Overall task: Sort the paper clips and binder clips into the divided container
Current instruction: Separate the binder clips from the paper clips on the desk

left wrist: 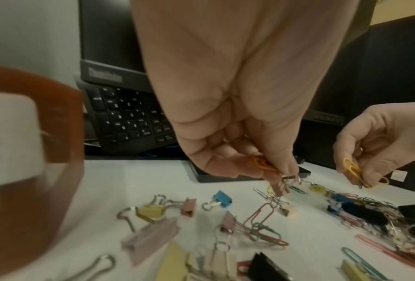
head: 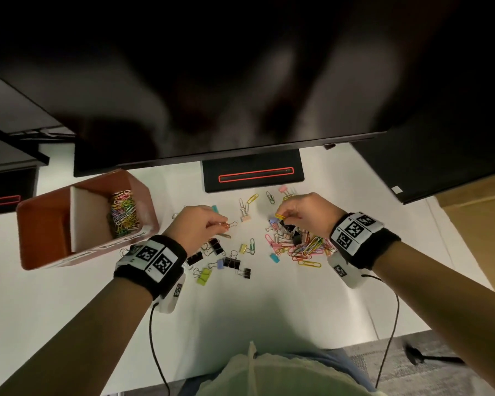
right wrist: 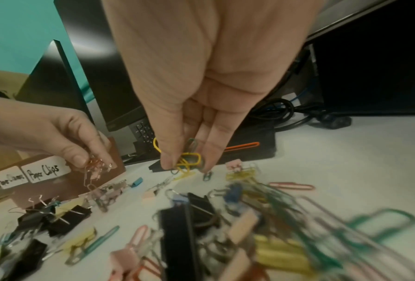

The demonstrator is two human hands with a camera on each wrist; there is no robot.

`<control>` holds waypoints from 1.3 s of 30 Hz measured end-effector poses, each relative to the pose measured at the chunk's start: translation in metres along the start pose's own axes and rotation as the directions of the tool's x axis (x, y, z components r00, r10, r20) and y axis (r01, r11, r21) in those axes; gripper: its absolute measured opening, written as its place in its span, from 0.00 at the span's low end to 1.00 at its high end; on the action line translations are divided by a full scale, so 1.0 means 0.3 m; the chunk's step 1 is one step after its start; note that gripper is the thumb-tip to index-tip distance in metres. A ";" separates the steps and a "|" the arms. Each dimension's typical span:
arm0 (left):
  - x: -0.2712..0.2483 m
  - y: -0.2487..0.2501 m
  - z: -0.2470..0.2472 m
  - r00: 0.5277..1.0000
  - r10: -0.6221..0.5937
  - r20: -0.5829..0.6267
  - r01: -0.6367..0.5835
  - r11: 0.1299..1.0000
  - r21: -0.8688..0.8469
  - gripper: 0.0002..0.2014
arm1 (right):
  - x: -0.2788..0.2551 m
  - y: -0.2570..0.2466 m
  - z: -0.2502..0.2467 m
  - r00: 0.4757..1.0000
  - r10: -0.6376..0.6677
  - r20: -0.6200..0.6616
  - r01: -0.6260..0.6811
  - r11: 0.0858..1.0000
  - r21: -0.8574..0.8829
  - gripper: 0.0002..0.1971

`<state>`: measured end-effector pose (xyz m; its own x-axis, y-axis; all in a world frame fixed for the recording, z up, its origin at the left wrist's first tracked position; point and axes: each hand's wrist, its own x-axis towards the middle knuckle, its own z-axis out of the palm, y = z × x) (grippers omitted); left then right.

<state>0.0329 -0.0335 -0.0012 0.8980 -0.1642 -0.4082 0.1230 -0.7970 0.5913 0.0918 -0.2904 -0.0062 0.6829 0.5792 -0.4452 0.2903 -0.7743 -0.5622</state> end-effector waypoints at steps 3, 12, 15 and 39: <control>-0.037 -0.032 -0.035 1.000 0.028 -0.008 -0.028 0.999 0.043 0.13 | 0.043 -0.069 0.016 1.000 -0.031 0.002 0.031 0.999 -0.030 0.11; -0.138 -0.115 -0.152 0.976 0.111 -0.185 -0.131 0.987 -0.095 0.10 | 0.145 -0.328 0.091 0.990 -0.141 0.009 0.142 0.989 -0.046 0.19; -0.165 -0.136 -0.200 0.950 0.072 -0.304 -0.109 0.989 -0.104 0.09 | 0.161 -0.384 0.103 0.984 -0.176 -0.007 0.176 0.984 -0.004 0.17; -0.262 -0.251 -0.322 0.873 -0.182 -0.453 0.079 0.968 -0.237 0.14 | 0.241 -0.509 0.078 0.929 -0.186 -0.321 0.228 0.969 0.097 0.12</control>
<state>-0.0062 0.0956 0.0537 0.9526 0.2653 -0.1490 0.2905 -0.6473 0.7047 0.0812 -0.1243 0.0312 0.7953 0.6003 -0.0850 0.3719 -0.5938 -0.7135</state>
